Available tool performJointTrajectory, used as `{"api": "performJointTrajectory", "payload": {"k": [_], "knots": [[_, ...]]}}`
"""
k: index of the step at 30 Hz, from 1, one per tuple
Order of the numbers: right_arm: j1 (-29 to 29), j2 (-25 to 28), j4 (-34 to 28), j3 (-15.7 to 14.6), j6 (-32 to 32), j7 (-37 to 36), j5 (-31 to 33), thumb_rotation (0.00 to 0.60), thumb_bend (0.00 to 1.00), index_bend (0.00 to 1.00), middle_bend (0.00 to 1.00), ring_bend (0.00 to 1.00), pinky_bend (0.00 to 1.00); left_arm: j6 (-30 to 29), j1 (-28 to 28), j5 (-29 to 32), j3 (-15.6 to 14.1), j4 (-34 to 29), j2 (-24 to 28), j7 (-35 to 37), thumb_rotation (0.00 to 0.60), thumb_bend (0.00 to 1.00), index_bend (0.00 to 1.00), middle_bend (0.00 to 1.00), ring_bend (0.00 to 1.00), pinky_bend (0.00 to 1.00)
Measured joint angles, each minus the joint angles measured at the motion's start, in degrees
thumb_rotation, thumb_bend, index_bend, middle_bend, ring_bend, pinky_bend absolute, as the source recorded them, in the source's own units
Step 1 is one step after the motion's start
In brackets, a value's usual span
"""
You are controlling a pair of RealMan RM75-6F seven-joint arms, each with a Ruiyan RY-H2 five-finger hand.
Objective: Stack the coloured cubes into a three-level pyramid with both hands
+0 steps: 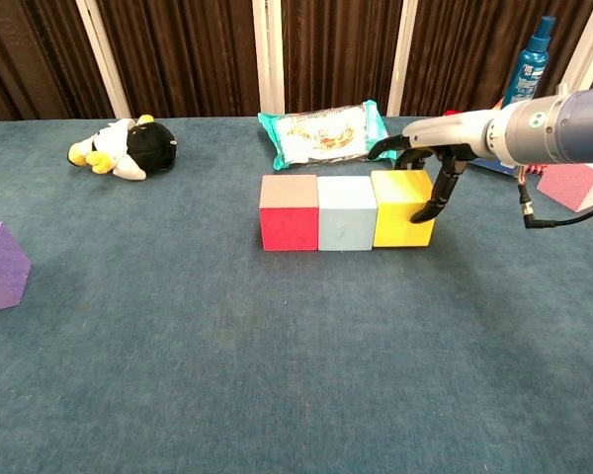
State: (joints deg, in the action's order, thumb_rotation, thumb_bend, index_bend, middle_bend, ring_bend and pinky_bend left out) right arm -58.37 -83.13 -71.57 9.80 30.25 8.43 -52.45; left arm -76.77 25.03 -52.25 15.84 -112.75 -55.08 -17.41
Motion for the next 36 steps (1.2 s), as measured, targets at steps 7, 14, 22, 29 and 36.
{"api": "performJointTrajectory", "payload": {"k": [7, 14, 22, 29, 36], "knots": [[-0.33, -0.63, 0.58, -0.61, 0.45, 0.6, 1.57, 0.6, 0.27, 0.0, 0.45, 0.34, 0.0, 0.18, 0.01, 0.25, 0.06, 0.08, 0.01, 0.05, 0.6, 0.08, 0.0, 0.0, 0.0, 0.0], [-0.47, -0.89, 0.41, -0.98, 1.02, 0.98, 2.46, 0.6, 0.27, 0.0, 0.44, 0.34, 0.0, 0.22, 0.0, 0.38, 0.14, 0.12, 0.0, 0.11, 0.6, 0.08, 0.0, 0.0, 0.0, 0.0], [-0.79, -0.89, -0.04, -1.32, 1.28, 1.38, 3.56, 0.6, 0.27, 0.0, 0.41, 0.32, 0.0, 0.36, 0.0, 0.54, 0.22, 0.17, 0.01, 0.25, 0.6, 0.07, 0.0, 0.0, 0.0, 0.0], [-1.06, -0.7, -0.38, -1.69, 1.37, 1.87, 4.64, 0.6, 0.27, 0.0, 0.19, 0.23, 0.0, 0.37, -0.02, 0.74, 0.27, 0.14, 0.05, 0.22, 0.6, 0.08, 0.0, 0.0, 0.0, 0.0], [-1.3, -0.52, -0.79, -2.12, 1.76, 2.62, 5.75, 0.6, 0.27, 0.0, 0.1, 0.15, 0.0, 0.51, 0.02, 0.87, 0.31, 0.08, 0.13, 0.22, 0.6, 0.08, 0.0, 0.0, 0.0, 0.0]]}}
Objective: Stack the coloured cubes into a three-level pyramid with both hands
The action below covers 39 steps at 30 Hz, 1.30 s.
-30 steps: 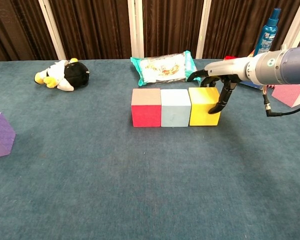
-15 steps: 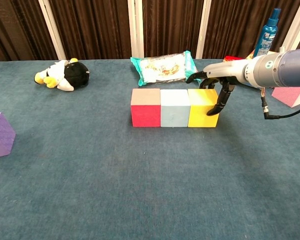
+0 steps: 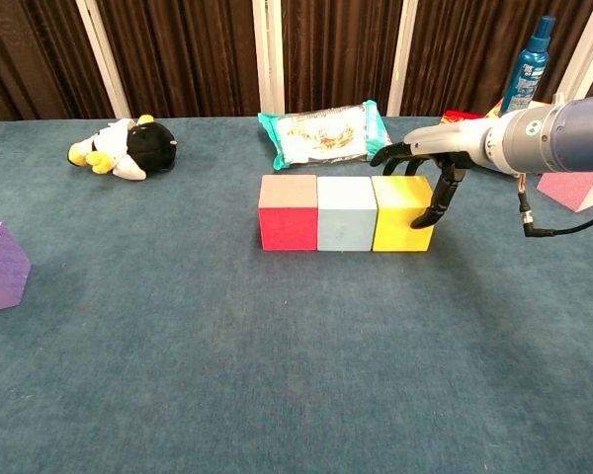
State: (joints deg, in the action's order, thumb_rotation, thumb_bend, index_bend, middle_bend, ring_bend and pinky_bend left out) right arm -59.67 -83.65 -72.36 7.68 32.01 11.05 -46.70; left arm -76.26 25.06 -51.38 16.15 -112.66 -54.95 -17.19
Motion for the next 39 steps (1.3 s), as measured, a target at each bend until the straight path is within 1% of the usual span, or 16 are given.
{"api": "performJointTrajectory", "payload": {"k": [7, 12, 18, 26, 31, 39], "knots": [[-0.18, 0.68, -1.64, -0.8, 0.37, 1.18, 2.06, 0.6, 0.27, 0.0, 0.0, 0.07, 0.0, 0.13, -0.06, 0.08, 0.1, -0.07, 0.15, 0.38, 0.6, 0.08, 0.0, 0.0, 0.0, 0.0], [-0.19, 1.85, -4.56, -1.44, 1.79, 2.52, 3.66, 0.6, 0.27, 0.0, 0.0, 0.03, 0.0, 0.37, -0.1, 0.05, 0.12, -0.21, 0.3, 0.75, 0.6, 0.08, 0.0, 0.0, 0.0, 0.0], [0.38, 3.47, -9.88, -1.87, 6.49, 4.36, 5.71, 0.6, 0.27, 0.0, 0.0, 0.0, 0.0, 0.29, -0.33, -0.41, 0.29, -0.84, 0.77, 1.6, 0.6, 0.08, 0.0, 0.0, 0.0, 0.0], [2.53, 7.89, -18.72, -2.43, 16.07, 8.48, 9.36, 0.6, 0.27, 0.0, 0.0, 0.0, 0.0, 0.14, -0.84, -1.36, 0.5, -1.84, 1.7, 2.99, 0.6, 0.08, 0.0, 0.0, 0.0, 0.0], [4.64, 10.84, -22.46, -3.78, 19.77, 10.79, 11.54, 0.6, 0.27, 0.0, 0.0, 0.0, 0.0, 0.0, -1.1, -2.16, 0.57, -2.6, 2.16, 3.7, 0.6, 0.08, 0.0, 0.0, 0.0, 0.0], [7.6, 13.1, -27.38, -6.72, 23.05, 13.88, 12.79, 0.6, 0.27, 0.0, 0.0, 0.0, 0.0, -0.08, -1.34, -2.87, 0.46, -3.48, 2.63, 4.06, 0.6, 0.08, 0.0, 0.0, 0.0, 0.0]]}}
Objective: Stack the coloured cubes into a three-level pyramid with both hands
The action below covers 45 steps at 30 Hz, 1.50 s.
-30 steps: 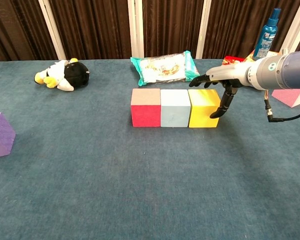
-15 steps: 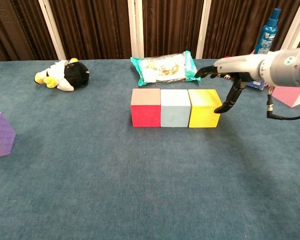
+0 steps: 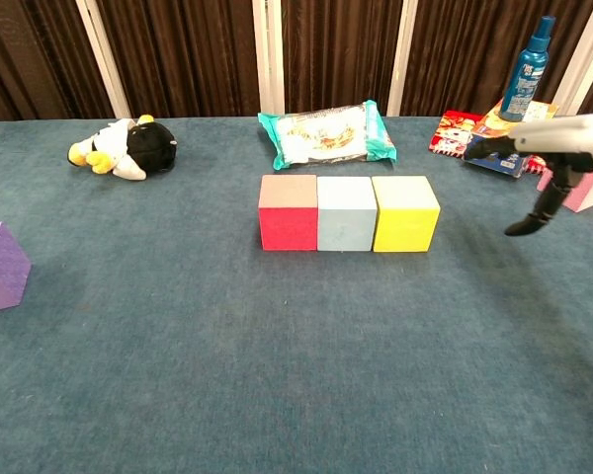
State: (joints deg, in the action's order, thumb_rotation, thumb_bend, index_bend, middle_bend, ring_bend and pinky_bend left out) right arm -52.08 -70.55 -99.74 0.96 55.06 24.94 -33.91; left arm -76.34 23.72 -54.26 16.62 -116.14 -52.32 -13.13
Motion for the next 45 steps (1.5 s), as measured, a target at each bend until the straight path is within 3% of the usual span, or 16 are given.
{"api": "performJointTrajectory", "payload": {"k": [14, 45], "knots": [[2.47, -1.18, -2.65, -2.1, 0.71, 2.81, -0.06, 0.6, 0.27, 0.0, 0.0, 0.01, 0.0, 0.06, 0.02, -0.37, -0.21, -0.83, 0.17, -0.12, 0.6, 0.08, 0.0, 0.0, 0.0, 0.0], [1.34, -6.47, 0.34, 0.24, -2.12, 5.03, 0.77, 0.6, 0.27, 0.0, 0.0, 0.01, 0.0, 0.6, 0.2, 0.26, -0.27, -0.02, 0.1, 0.32, 0.6, 0.08, 0.0, 0.0, 0.0, 0.0]]}}
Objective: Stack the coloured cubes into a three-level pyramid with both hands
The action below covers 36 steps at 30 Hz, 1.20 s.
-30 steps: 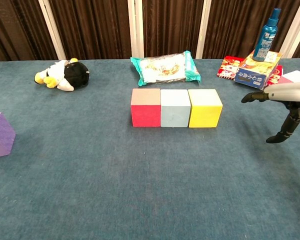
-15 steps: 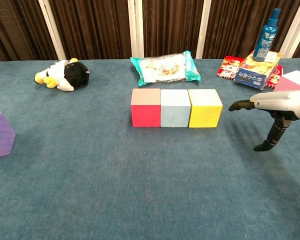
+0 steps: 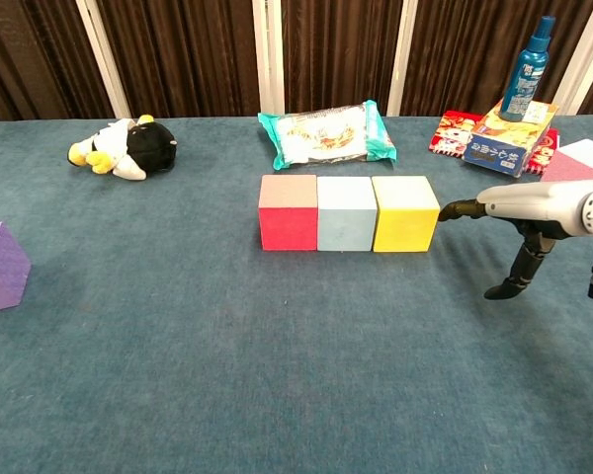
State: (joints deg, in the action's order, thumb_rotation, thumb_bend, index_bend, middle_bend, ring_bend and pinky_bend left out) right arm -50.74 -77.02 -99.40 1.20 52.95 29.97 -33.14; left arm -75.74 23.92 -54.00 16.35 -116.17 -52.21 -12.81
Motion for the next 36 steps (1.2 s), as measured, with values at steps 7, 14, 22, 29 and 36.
{"api": "performJointTrajectory", "payload": {"k": [7, 14, 22, 29, 36], "knots": [[-0.19, -0.76, 0.3, 0.46, 0.0, 0.1, -0.21, 0.6, 0.27, 0.0, 0.0, 0.01, 0.0, 0.15, 0.03, 0.22, 0.01, 0.28, -0.01, 0.13, 0.6, 0.08, 0.0, 0.0, 0.0, 0.0], [-0.4, -1.17, 0.4, 0.58, -0.25, 0.35, -0.22, 0.6, 0.27, 0.0, 0.0, 0.01, 0.0, -0.04, -0.04, 0.3, 0.14, 0.37, 0.04, 0.32, 0.6, 0.08, 0.0, 0.0, 0.0, 0.0], [-0.57, -1.44, 0.63, 0.64, -0.23, 0.69, 0.15, 0.6, 0.27, 0.0, 0.0, 0.01, 0.0, -0.01, -0.03, 0.25, 0.08, 0.39, 0.01, 0.33, 0.6, 0.08, 0.0, 0.0, 0.0, 0.0], [-0.3, -1.25, 0.7, 0.49, 1.23, 1.23, 0.65, 0.6, 0.27, 0.0, 0.0, 0.01, 0.0, 0.15, -0.04, 0.28, 0.11, 0.5, 0.11, 0.53, 0.6, 0.08, 0.0, 0.0, 0.0, 0.0], [2.11, 0.89, -0.89, 0.59, 5.42, 0.04, -0.78, 0.6, 0.27, 0.0, 0.0, 0.01, 0.0, 0.24, -0.09, 0.06, 0.06, 0.41, 0.23, 0.75, 0.6, 0.08, 0.0, 0.0, 0.0, 0.0]]}}
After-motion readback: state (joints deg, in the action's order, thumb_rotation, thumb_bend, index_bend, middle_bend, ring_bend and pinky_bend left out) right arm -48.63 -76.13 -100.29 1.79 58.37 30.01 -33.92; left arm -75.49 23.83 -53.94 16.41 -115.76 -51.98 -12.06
